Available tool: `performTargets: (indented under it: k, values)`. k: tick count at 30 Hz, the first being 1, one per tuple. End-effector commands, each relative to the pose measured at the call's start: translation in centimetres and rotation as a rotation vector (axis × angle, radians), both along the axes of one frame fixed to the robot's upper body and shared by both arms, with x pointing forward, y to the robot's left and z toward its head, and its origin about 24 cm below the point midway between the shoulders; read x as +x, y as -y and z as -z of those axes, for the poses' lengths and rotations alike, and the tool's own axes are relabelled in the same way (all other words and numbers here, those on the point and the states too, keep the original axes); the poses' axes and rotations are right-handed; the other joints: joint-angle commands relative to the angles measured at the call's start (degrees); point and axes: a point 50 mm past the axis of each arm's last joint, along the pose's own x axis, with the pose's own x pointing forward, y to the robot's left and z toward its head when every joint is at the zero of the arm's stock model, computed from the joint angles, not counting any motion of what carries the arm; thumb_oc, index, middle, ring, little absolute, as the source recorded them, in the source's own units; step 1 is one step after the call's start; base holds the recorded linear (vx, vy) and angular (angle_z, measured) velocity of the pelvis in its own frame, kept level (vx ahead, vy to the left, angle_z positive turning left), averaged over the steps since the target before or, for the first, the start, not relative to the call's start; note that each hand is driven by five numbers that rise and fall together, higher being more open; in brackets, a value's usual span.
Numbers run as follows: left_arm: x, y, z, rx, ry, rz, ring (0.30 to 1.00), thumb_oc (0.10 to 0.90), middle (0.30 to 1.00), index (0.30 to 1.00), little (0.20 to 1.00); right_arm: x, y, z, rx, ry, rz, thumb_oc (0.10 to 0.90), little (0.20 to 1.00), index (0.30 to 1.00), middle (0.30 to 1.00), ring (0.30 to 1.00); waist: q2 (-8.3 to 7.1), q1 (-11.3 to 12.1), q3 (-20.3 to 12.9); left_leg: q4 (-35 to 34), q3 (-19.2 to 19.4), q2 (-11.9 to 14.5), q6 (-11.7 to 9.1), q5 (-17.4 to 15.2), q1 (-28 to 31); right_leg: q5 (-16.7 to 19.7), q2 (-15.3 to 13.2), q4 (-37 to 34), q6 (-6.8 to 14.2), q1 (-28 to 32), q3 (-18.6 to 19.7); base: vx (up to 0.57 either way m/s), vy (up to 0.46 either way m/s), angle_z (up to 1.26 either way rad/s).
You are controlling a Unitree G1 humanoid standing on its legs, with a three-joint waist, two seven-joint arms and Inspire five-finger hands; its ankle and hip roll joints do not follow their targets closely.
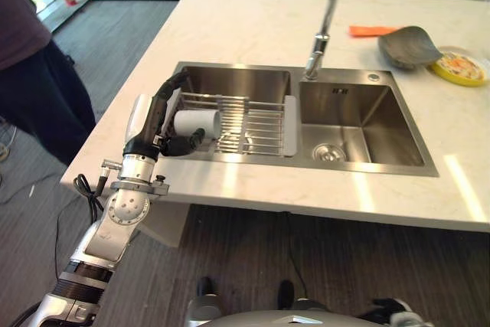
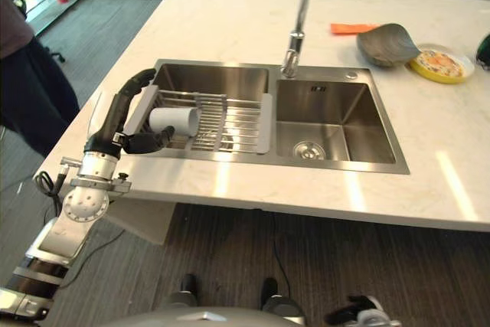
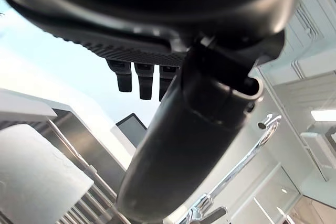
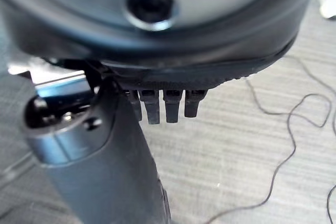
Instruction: Place the dishes in the dishwasher.
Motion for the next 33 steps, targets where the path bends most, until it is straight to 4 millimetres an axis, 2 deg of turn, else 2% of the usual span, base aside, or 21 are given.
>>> performTargets:
  k: [1,5,7,8,10,12,15,19,22,26,28,33]
  values:
    - [1.7,0.3,-6.1,0.115,0.215,0.039,0.9,0.8,0.9,0.9,0.9,-1.3,-1.5,0.8,0.049,-0.044,-0.03,0.8,0.9,0.9,0.9,0.9,-1.04,-2.6,-3.2,1.7,2.6,-2.2,1.4,-2.4,2.5,-6.9,-6.1,1.1,8.1,1.8,-2.2,0.11,0.06,-0.2]
    - [2.6,0.3,-6.8,0.239,0.2,0.042,0.9,0.8,0.9,0.9,0.9,-0.3,-1.8,0.8,0.051,-0.032,-0.092,0.8,0.9,0.9,0.9,0.9,-0.96,-2.8,-3.2,0.9,3.1,-2.3,1.3,-2.6,3.5,-6.8,-6.3,1.1,8.2,2.1,-2.3,0.03,0.026,-0.16]
    - [3.3,-0.4,-7.6,0.37,0.195,0.015,0.9,0.8,0.9,0.9,0.9,0.9,-2.0,0.7,0.053,-0.005,-0.155,0.8,0.9,0.9,0.9,0.9,-0.71,-3.1,-3.5,0.6,3.4,-2.4,1.5,-3.3,4.4,-6.6,-6.4,1.0,8.6,2.2,-1.7,0.04,0.027,-0.08]
    - [3.6,-0.9,-8.2,0.451,0.195,-0.003,0.9,0.8,0.9,0.9,0.9,1.0,-2.2,0.7,0.06,-0.002,-0.17,0.8,0.9,0.9,0.9,0.9,-0.5,-3.4,-3.6,0.6,3.8,-2.5,1.6,-3.5,4.8,-6.5,-6.5,1.0,8.8,2.4,-1.6,0.04,0.015,-0.06]
    - [3.9,-1.1,-8.6,0.491,0.186,-0.003,0.9,0.8,0.9,0.9,0.9,1.0,-2.3,0.7,0.065,-0.005,-0.177,0.8,0.9,0.9,0.9,0.9,-0.52,-3.4,-3.5,0.6,4.0,-2.6,1.6,-3.6,5.0,-6.4,-6.7,0.9,8.9,2.5,-1.6,0.01,0.008,-0.03]
    - [4.1,-1.4,-8.6,0.508,0.162,-0.008,0.9,0.8,0.9,0.9,0.9,0.9,-2.4,0.8,0.067,-0.022,-0.202,0.8,0.9,0.9,0.9,0.9,-0.34,-3.7,-3.5,0.6,4.1,-2.9,1.7,-3.8,5.2,-6.3,-6.8,0.9,9.0,2.5,-1.4,0.0,0.0,0.0]
    - [4.4,-2.2,-8.3,0.424,0.095,0.008,0.9,0.8,0.9,0.9,0.9,0.4,-2.3,0.9,0.077,-0.064,-0.219,0.8,0.9,0.9,0.9,0.9,-0.14,-3.7,-3.6,0.6,4.2,-3.0,1.8,-3.9,5.2,-6.1,-7.0,0.9,9.2,2.3,-1.0,0.0,0.0,0.0]
    - [4.6,-2.9,-8.6,0.476,0.045,0.001,0.9,0.8,0.9,0.9,0.9,-0.8,-2.0,0.9,0.085,-0.095,-0.181,0.8,0.9,0.9,0.9,0.9,0.06,-4.0,-3.7,0.6,4.3,-3.2,2.0,-3.9,5.2,-5.9,-7.1,0.9,9.4,2.0,-0.8,0.0,0.001,-0.02]
    - [5.0,-3.2,-8.0,0.516,0.011,-0.025,0.9,0.8,0.9,0.9,0.9,-1.6,-1.7,0.9,0.082,-0.109,-0.149,0.8,0.9,0.9,0.9,0.9,0.1,-4.5,-3.6,0.6,4.3,-3.4,2.2,-4.1,5.2,-5.9,-7.3,0.9,9.5,1.8,-0.5,-0.02,0.005,-0.02]
    - [5.3,-3.6,-7.4,0.533,-0.037,-0.033,0.9,0.8,0.9,0.9,0.9,-1.9,-1.7,0.9,0.089,-0.11,-0.133,0.8,0.9,0.9,0.9,0.9,0.21,-4.8,-3.5,0.6,4.4,-3.5,2.2,-4.1,5.1,-5.7,-7.4,0.9,9.5,1.6,-0.3,-0.02,0.001,-0.1]
    - [5.7,-4.4,-6.3,0.476,-0.137,-0.039,0.9,0.8,0.9,0.9,0.9,-1.8,-1.8,1.0,0.096,-0.118,-0.149,0.8,0.9,0.9,0.9,0.9,0.25,-5.1,-3.5,0.6,4.7,-3.5,2.3,-4.1,5.2,-5.5,-7.5,0.9,9.6,1.4,-0.2,-0.04,0.002,-0.04]
    - [6.4,-4.5,-5.8,0.483,-0.193,-0.045,0.9,0.8,0.9,0.9,0.9,-1.4,-2.3,1.1,0.115,-0.112,-0.166,0.8,0.9,0.9,0.9,0.9,0.21,-5.4,-3.4,0.6,4.9,-3.7,2.4,-4.0,5.1,-5.3,-7.4,0.9,9.7,1.1,0.1,-0.03,-0.003,-0.03]
